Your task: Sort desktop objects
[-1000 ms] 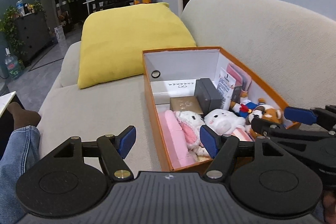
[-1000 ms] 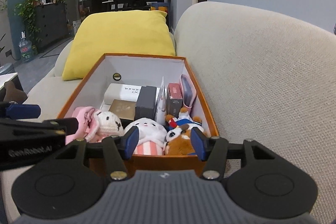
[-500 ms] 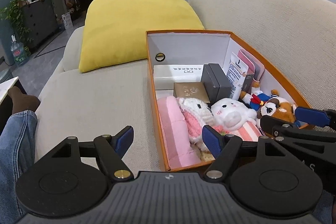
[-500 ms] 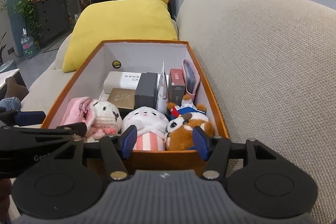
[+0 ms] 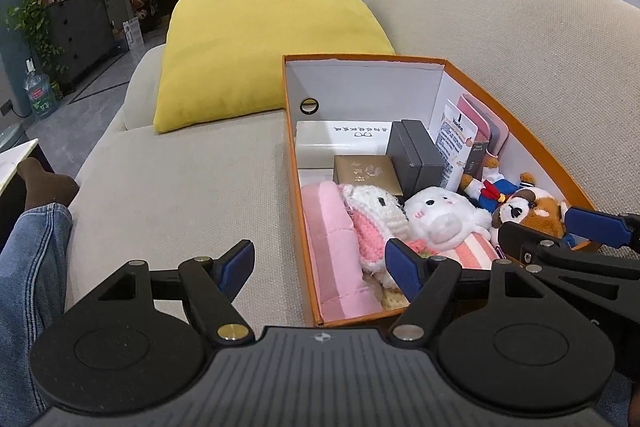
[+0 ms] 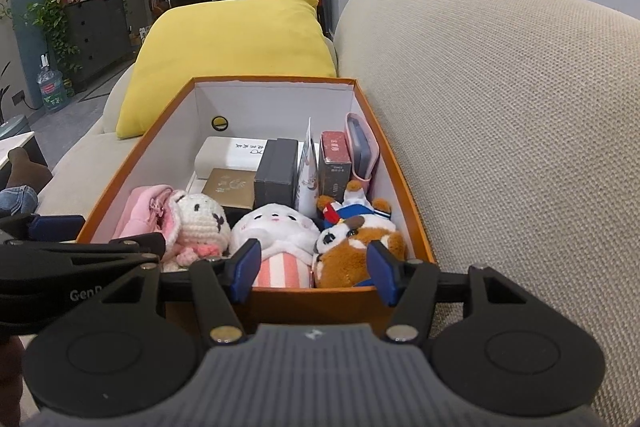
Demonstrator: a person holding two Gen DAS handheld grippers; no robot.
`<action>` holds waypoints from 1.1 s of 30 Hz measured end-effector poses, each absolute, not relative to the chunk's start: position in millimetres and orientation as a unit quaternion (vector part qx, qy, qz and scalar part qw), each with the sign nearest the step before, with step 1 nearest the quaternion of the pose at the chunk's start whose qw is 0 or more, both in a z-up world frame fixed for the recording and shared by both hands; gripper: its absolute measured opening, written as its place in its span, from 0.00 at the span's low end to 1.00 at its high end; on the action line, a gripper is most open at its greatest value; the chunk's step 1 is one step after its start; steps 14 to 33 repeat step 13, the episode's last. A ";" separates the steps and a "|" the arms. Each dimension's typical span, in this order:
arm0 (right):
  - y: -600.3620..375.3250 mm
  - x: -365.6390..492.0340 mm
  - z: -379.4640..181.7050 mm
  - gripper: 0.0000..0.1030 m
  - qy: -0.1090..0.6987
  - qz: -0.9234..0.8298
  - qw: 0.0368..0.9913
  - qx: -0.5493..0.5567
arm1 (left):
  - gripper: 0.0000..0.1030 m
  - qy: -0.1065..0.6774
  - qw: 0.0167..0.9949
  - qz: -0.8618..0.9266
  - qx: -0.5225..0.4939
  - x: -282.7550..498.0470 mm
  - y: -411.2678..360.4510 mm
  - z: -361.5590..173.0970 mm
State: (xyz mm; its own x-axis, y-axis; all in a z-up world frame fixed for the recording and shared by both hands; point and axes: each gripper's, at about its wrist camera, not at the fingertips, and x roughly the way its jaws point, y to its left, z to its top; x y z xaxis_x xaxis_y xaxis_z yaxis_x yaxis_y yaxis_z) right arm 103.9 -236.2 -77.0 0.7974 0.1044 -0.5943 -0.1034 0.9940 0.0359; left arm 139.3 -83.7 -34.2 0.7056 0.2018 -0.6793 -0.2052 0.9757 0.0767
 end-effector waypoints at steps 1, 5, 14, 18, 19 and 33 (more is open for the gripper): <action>-236.1 103.7 -77.0 0.59 0.314 0.055 0.948 0.001 | 0.82 0.367 0.923 0.110 -0.002 139.3 -83.9 -34.1; -236.2 103.8 -77.0 0.59 0.313 0.055 0.948 0.001 | 0.82 0.367 0.924 0.110 -0.002 139.1 -83.9 -34.2; -236.1 103.7 -77.0 0.59 0.313 0.055 0.948 0.001 | 0.82 0.367 0.924 0.111 0.000 139.6 -83.9 -33.3; -236.1 103.7 -77.0 0.59 0.313 0.055 0.948 0.001 | 0.82 0.367 0.924 0.111 0.000 139.6 -83.9 -33.3; -236.1 103.7 -77.0 0.59 0.313 0.055 0.948 0.001 | 0.82 0.367 0.924 0.111 0.000 139.6 -83.9 -33.3; -236.1 103.7 -77.0 0.59 0.313 0.055 0.948 0.001 | 0.82 0.367 0.924 0.111 0.000 139.6 -83.9 -33.3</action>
